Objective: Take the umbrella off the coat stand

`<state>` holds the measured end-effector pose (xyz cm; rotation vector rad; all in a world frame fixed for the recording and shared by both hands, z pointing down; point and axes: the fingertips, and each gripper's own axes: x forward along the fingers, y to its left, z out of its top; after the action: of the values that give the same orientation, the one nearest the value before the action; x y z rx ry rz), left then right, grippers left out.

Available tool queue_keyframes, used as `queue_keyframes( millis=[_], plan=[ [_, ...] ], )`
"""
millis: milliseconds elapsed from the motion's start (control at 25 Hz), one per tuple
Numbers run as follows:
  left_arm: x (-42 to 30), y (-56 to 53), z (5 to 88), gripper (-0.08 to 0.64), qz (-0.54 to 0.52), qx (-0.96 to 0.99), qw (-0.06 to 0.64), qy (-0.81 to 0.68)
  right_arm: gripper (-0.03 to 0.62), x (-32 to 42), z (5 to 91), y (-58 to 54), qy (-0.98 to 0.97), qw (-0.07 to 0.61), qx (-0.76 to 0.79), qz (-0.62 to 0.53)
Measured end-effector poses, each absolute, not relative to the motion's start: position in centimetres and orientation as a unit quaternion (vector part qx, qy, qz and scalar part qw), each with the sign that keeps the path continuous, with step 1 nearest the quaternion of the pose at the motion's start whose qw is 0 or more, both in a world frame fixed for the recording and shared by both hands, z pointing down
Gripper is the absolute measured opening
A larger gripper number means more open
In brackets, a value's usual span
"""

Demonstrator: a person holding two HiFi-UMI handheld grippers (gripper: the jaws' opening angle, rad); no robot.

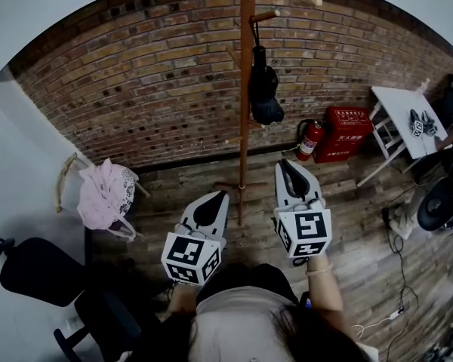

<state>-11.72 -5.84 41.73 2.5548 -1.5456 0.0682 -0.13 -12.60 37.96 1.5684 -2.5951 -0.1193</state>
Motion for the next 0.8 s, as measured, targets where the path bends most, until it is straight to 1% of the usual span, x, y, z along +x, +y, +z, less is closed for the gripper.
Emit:
queue_keyframes(
  millis=[640, 800],
  plan=[
    [-11.2, -7.9, 41.6, 0.009, 0.023, 0.853, 0.077, -0.515, 0.045, -0.6, 37.8, -15.0, -0.865, 0.056, 0.497, -0.038],
    [-10.9, -9.3, 41.1, 0.009, 0.022, 0.852, 0.076, -0.517, 0.074, -0.6, 37.6, -16.5, -0.871, 0.057, 0.487, -0.033]
  ],
)
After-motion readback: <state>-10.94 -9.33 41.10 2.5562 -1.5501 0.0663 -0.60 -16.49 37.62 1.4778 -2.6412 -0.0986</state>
